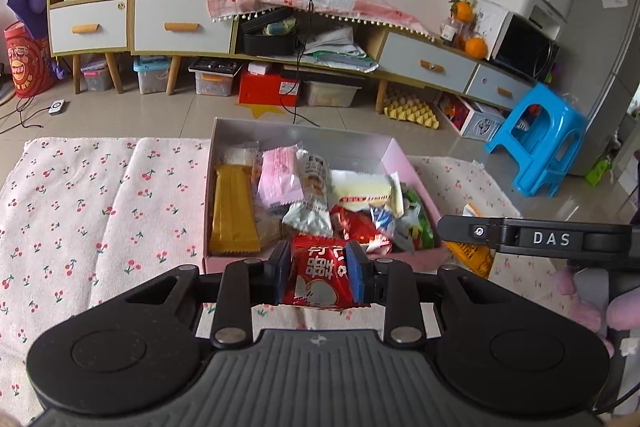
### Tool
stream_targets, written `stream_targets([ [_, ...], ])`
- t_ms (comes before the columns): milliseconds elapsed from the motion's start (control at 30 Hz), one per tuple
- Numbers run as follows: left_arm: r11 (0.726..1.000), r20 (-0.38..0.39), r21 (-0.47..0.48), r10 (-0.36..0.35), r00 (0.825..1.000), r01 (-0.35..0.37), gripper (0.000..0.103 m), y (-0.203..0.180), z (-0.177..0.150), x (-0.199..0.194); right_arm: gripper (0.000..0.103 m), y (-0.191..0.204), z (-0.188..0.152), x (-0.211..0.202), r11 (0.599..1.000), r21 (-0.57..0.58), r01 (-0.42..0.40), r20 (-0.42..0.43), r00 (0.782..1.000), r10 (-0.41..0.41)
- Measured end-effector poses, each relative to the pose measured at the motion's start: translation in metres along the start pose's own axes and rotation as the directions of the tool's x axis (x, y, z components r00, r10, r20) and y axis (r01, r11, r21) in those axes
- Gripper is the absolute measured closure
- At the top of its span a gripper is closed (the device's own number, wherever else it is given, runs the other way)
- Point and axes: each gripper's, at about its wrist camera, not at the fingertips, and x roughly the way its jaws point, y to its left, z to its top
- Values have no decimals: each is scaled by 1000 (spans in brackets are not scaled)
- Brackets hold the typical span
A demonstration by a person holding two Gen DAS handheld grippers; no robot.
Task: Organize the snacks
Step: 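Carry both packets over the pink box and open both grippers to drop them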
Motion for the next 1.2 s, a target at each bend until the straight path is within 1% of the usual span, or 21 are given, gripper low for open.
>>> stream_targets([
  [67, 1000, 10, -20, -14, 1000, 14, 76, -1, 12, 7, 33, -6, 12, 11, 999, 37, -4, 7, 1000, 4],
  [167, 1000, 27, -20, -15, 1000, 15, 76, -6, 29, 22, 33, -13, 27, 28, 997, 82, -13, 23, 1000, 11],
  [267, 1000, 30, -15, -6, 1000, 6, 76, -8, 42, 42, 33, -22, 40, 45, 992, 125, -25, 39, 999, 20],
  [400, 999, 28, -28, -19, 999, 20, 76, -7, 57, 72, 33, -33, 55, 67, 983, 172, -60, 52, 997, 51],
  [567, 995, -15, -96, -42, 999, 40, 75, 2, 63, 104, 31, -45, 67, 88, 971, 222, -88, 70, 995, 74],
  [700, 984, -39, -170, -53, 998, 46, 75, 11, 60, 119, 31, -55, 69, 100, 956, 262, -129, 71, 991, 114],
  [767, 982, -44, -183, -64, 997, 55, 73, 13, 59, 124, 27, -57, 68, 104, 953, 263, -150, 71, 988, 136],
  [800, 980, -44, -184, -84, 995, 75, 72, 15, 57, 126, 27, -58, 67, 105, 951, 265, -161, 74, 986, 147],
  [833, 977, -45, -189, -104, 994, 94, 71, 16, 56, 127, 22, -59, 66, 106, 947, 270, -173, 73, 985, 159],
  [867, 974, -39, -199, -115, 993, 105, 65, 18, 55, 127, 14, -60, 65, 106, 943, 281, -178, 73, 984, 164],
  [900, 973, -33, -205, -113, 993, 104, 60, 19, 54, 126, 12, -62, 65, 105, 940, 290, -181, 74, 983, 166],
  [967, 977, -31, -197, -95, 995, 87, 54, 19, 52, 124, 12, -62, 66, 105, 940, 287, -186, 73, 982, 172],
  [1033, 982, -37, -178, -72, 997, 65, 51, 18, 52, 121, 12, -60, 66, 102, 947, 275, -169, 68, 985, 156],
  [1100, 986, -36, -157, -56, 998, 50, 44, 15, 54, 118, 12, -56, 67, 98, 952, 261, -158, 66, 987, 145],
  [1200, 991, -32, -127, -37, 999, 33, 39, 13, 56, 109, 12, -51, 67, 90, 957, 251, -148, 63, 989, 136],
])
